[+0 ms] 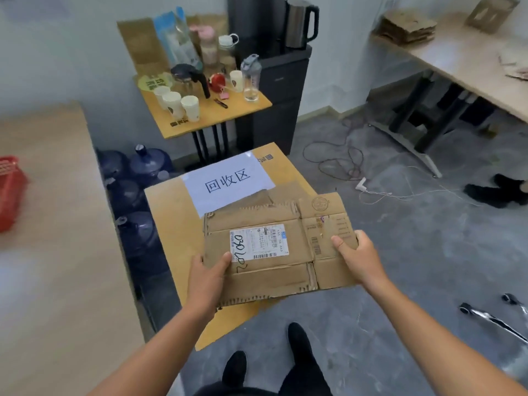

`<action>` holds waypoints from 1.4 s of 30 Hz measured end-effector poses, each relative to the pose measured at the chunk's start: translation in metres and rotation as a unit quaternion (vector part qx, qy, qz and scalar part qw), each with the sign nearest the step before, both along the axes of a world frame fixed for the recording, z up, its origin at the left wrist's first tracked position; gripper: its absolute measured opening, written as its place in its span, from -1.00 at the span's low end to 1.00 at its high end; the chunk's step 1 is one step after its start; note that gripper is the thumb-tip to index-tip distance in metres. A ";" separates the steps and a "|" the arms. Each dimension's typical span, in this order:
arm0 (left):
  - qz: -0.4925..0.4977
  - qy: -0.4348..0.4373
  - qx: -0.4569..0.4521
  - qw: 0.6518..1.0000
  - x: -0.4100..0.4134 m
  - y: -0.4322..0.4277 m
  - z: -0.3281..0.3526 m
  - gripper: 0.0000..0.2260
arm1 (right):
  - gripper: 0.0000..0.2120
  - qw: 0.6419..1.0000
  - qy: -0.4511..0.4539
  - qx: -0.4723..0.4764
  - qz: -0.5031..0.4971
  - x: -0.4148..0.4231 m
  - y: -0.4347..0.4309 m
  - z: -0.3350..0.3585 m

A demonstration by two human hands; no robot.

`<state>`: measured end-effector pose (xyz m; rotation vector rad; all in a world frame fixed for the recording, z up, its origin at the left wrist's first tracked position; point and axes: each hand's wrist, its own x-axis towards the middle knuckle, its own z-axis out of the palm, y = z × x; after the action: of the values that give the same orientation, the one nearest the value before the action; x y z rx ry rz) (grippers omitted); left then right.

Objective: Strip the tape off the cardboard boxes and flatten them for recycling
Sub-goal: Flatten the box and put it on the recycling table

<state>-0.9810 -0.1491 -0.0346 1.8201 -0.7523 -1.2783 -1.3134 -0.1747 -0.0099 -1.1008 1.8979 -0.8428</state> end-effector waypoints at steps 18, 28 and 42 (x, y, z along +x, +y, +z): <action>-0.012 -0.329 0.149 0.932 -0.064 -0.044 -0.077 -0.01 | -0.32 0.915 0.247 0.058 0.315 -0.020 -0.141 -0.109; 0.078 -0.230 0.065 0.968 -0.075 -0.028 -0.073 -0.07 | -0.29 0.885 0.285 0.070 0.360 -0.021 -0.147 -0.095; 0.093 -0.325 0.019 0.941 -0.069 0.013 -0.008 -0.48 | -0.35 0.786 0.272 -0.123 0.541 0.063 -0.104 -0.021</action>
<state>-1.0504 -0.1358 -0.0430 2.3100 -0.8698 -0.5573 -1.2504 -0.2788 -0.0309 -2.4265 1.1466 -0.0707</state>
